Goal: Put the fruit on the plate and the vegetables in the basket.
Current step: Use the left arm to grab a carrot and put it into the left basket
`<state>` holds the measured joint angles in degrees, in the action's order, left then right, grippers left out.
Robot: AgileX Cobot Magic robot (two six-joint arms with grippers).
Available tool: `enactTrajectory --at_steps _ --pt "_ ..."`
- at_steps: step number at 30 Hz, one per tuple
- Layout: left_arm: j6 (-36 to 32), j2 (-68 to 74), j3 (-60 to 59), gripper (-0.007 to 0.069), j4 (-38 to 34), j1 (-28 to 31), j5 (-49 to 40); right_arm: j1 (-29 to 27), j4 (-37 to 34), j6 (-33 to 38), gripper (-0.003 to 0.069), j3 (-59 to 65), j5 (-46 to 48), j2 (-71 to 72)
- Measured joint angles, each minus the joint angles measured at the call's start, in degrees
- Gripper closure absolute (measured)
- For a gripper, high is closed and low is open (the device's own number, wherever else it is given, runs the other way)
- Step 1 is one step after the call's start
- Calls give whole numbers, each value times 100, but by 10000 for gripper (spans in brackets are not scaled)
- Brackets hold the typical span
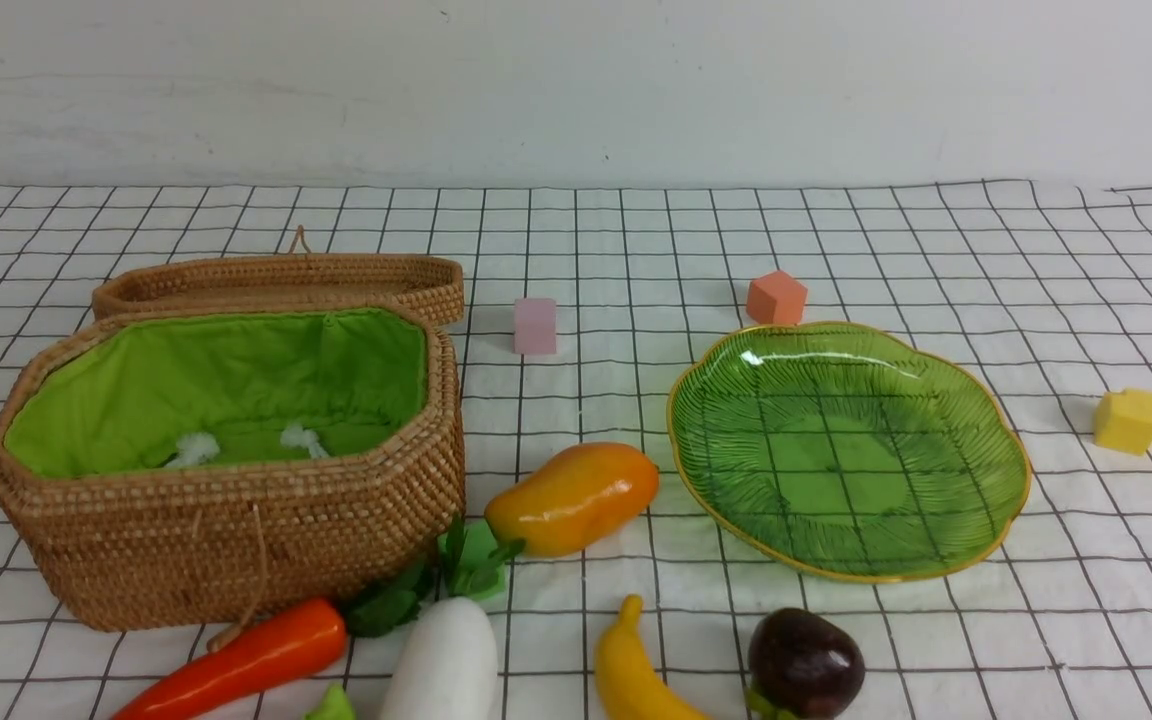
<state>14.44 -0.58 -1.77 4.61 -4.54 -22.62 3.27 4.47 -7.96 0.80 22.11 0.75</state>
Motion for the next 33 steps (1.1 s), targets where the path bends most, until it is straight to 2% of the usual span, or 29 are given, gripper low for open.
enactTrajectory --at_steps 9,13,15,19,20,21,24,27,29,33 --pt "0 0 0 385 10 0 13 0 0 0 414 0 0 0" --pt "62 0 0 385 -10 0 661 0 0 0 414 0 0 0" --pt "161 0 0 385 -126 0 1188 0 0 0 414 0 0 0" --pt "759 0 0 385 -723 0 3564 0 0 0 414 0 0 0" --pt "799 0 0 385 -787 0 3831 0 0 0 414 0 0 0" --pt "893 0 0 385 -1079 0 5003 0 0 0 414 0 0 0" --pt "945 0 356 385 -1508 0 5871 0 0 0 414 0 0 0" --pt "910 44 1101 385 -1644 0 5899 0 0 0 414 0 0 0" --pt "734 388 2523 385 -1481 0 5071 0 0 0 414 0 0 0" --pt "682 1108 4221 385 -1161 0 2979 0 0 0 414 0 0 0"
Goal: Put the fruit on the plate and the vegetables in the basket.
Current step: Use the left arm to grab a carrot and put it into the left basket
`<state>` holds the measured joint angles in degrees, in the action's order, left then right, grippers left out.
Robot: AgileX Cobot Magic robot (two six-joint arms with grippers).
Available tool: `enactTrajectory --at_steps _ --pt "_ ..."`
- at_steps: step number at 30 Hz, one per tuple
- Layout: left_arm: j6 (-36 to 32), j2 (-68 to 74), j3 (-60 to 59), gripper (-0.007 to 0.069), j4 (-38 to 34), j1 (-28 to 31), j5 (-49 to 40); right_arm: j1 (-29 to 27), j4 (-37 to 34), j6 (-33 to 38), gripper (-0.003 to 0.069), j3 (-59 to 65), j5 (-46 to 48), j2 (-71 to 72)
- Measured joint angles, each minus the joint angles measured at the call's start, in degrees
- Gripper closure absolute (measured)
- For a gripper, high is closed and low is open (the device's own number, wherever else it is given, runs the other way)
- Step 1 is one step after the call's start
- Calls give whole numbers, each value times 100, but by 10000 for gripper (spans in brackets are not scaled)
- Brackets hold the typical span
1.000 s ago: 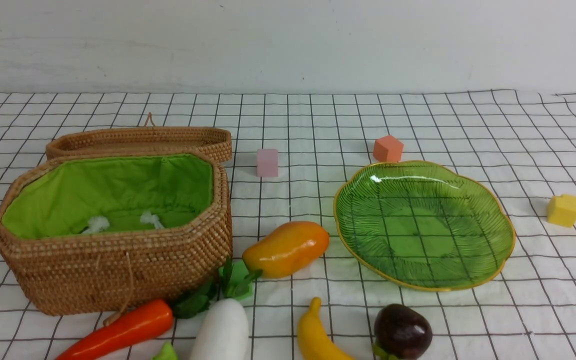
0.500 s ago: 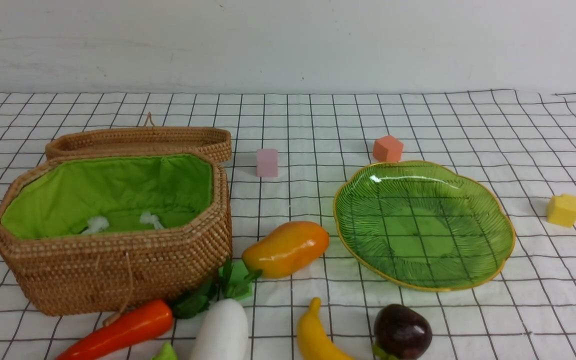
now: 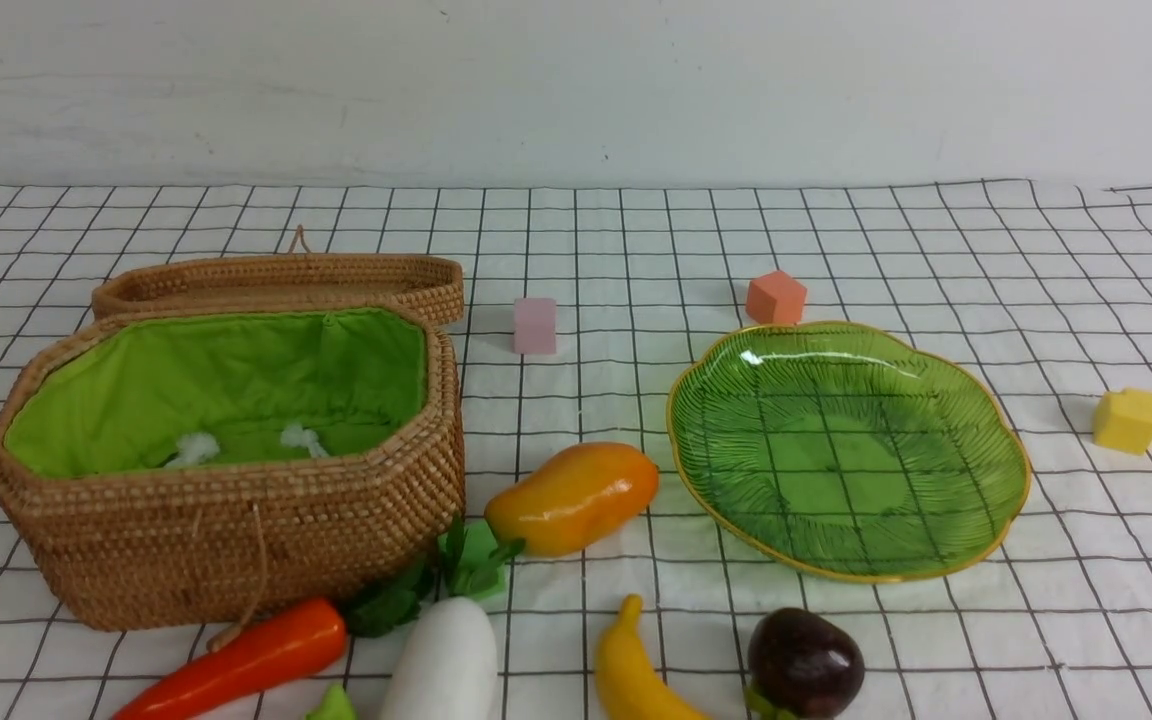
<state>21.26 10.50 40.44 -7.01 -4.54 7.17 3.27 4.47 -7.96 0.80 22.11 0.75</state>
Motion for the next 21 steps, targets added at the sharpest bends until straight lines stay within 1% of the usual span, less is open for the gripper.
enactTrajectory --at_steps 1,2,5,7,11,14,15,17,18,21 --pt "0 44 79 385 14 0 -128 0 0 0 414 0 0 0" --pt "-18 461 677 385 169 0 -1234 0 0 0 414 0 0 0" --pt "-18 1052 1122 385 408 0 -2477 0 0 0 414 0 0 0" --pt "-31 1418 1191 385 596 0 -3030 0 0 0 414 0 0 0" --pt "-102 2059 1156 385 982 -5 -3743 0 0 0 414 0 0 0" --pt "-102 2531 994 385 1063 -164 -4377 0 0 0 414 0 0 0" --pt "-102 2599 966 385 1063 -181 -4421 0 0 0 414 0 0 0" --pt "-140 3091 780 385 1063 -467 -5018 0 0 0 414 0 0 0" --pt "-140 3132 766 385 1063 -491 -5065 0 0 0 414 0 0 0" --pt "-589 3996 564 385 1088 -924 -5694 0 0 0 414 0 0 0"
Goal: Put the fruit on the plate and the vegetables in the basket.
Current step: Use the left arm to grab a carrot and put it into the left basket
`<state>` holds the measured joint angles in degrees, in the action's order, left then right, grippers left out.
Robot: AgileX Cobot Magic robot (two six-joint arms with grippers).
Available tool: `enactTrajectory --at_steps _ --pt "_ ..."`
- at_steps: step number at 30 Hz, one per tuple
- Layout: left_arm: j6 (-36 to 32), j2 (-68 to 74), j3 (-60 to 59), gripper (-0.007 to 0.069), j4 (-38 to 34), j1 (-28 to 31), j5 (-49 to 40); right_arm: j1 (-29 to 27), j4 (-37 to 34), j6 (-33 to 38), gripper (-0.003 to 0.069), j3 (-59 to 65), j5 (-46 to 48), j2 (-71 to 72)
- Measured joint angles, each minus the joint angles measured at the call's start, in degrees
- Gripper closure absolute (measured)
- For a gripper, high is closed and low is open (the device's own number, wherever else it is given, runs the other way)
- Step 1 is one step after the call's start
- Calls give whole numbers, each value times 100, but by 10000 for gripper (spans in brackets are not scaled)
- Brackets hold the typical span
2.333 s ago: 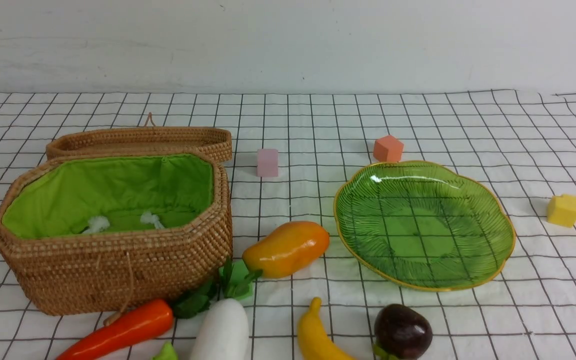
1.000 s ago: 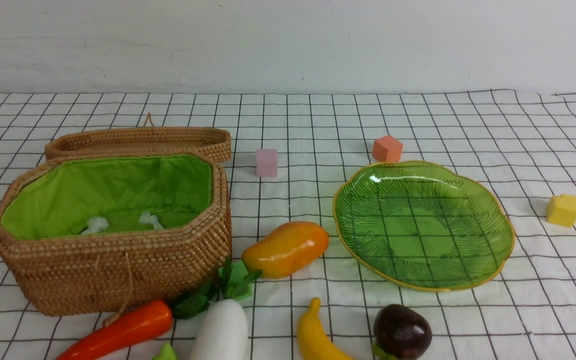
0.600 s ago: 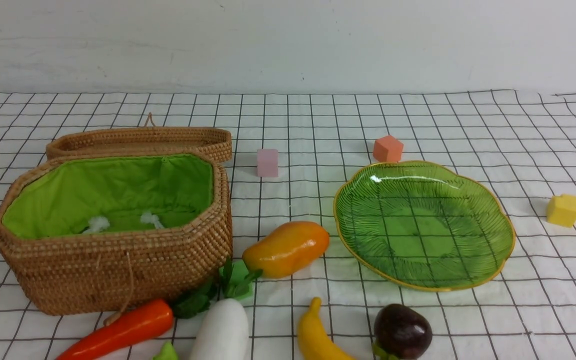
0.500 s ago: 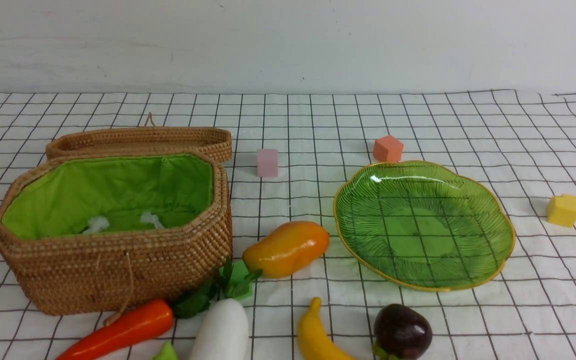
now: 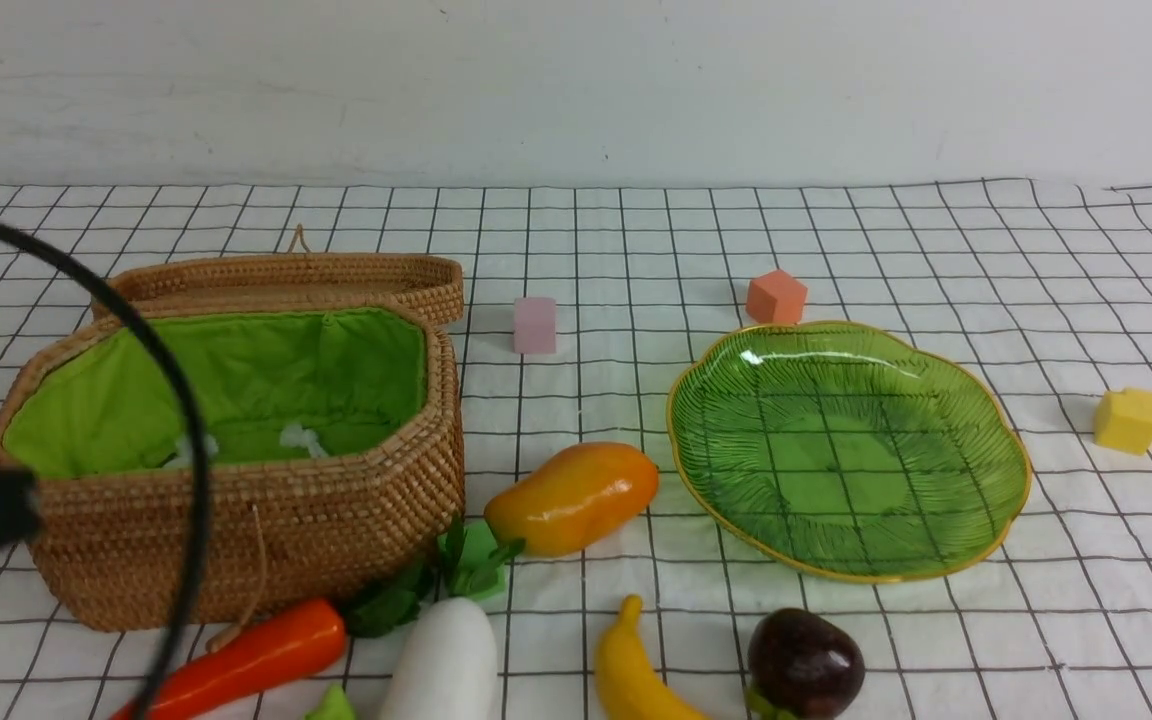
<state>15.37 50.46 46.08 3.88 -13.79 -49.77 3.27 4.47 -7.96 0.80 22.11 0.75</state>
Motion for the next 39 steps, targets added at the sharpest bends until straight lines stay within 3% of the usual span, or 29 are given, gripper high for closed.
enactTrajectory --at_steps 1,2,5,8,16,19,24,28,39 --pt "-48 56 -7 385 -1 -23 -21 0 0 0 414 0 0 0" --pt "-606 617 -44 380 12 -284 -130 0 0 0 414 0 0 0" --pt "-998 1114 -45 365 13 -475 -108 0 0 0 414 0 0 0" --pt "-1725 2027 -45 291 47 -811 73 0 0 0 414 0 0 0" --pt "-2080 3346 -45 77 526 -869 474 0 0 0 414 0 0 0" --pt "-2093 3472 -68 33 709 -835 521 0 0 0 414 0 0 0" --pt "-2358 3127 -646 30 842 -442 1127 0 0 0 414 0 0 0" --pt "-2639 2481 -1309 47 836 124 2295 0 0 0 414 0 0 0" --pt "-2865 3198 -1358 51 309 194 3156 0 0 0 414 0 0 0"
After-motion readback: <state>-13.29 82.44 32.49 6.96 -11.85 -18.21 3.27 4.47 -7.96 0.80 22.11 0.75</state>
